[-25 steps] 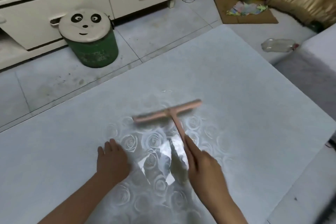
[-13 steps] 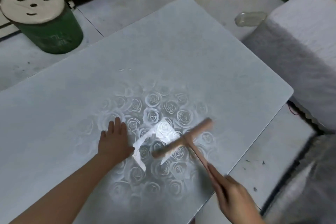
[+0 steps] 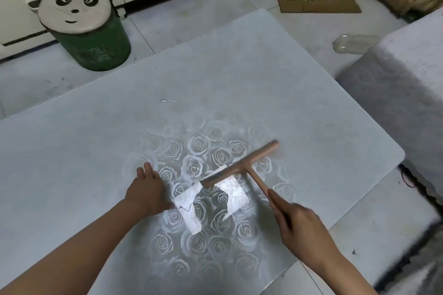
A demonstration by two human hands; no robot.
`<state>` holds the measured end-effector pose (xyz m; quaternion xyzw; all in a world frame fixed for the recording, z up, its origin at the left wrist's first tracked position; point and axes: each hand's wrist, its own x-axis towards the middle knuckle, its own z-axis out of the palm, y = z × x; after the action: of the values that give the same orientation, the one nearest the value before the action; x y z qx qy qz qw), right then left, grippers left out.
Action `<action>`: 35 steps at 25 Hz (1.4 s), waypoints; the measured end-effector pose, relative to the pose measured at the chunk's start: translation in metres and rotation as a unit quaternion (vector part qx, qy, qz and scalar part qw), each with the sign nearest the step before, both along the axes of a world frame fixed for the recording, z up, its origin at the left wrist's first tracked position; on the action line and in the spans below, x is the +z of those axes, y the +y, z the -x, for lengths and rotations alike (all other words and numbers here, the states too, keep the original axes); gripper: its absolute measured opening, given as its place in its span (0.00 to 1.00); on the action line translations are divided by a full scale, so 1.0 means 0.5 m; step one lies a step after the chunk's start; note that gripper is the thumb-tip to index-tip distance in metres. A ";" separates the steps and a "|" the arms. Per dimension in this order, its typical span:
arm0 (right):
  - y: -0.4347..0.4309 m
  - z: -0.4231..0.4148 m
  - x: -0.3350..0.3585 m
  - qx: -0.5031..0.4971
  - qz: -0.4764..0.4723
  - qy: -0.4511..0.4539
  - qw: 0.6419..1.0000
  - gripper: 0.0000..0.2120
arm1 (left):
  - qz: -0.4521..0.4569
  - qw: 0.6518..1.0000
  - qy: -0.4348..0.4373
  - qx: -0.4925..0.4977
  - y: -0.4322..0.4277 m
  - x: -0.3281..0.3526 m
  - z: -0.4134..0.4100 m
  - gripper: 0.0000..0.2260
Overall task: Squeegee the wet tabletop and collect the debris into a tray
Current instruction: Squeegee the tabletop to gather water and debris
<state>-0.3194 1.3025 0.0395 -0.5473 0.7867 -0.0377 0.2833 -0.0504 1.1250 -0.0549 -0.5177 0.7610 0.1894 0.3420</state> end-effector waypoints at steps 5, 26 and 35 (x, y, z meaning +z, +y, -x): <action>-0.273 -0.043 -0.074 0.060 0.071 0.013 0.996 0.19 | -0.032 0.999 0.036 0.015 -0.003 -0.014 -0.029 0.48; 0.143 0.156 -0.036 -0.054 0.009 -0.027 0.998 0.24 | 0.055 0.987 0.091 -0.121 0.023 0.016 0.265 0.35; 0.269 0.325 0.022 -0.154 -0.025 -0.029 0.987 0.22 | 0.053 0.977 0.142 -0.148 0.026 0.018 0.340 0.26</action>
<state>-0.4817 1.4372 0.0505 -0.4108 0.8538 -0.0772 0.3105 -0.2203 1.1382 -0.0460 -0.3843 0.8791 0.1678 0.2267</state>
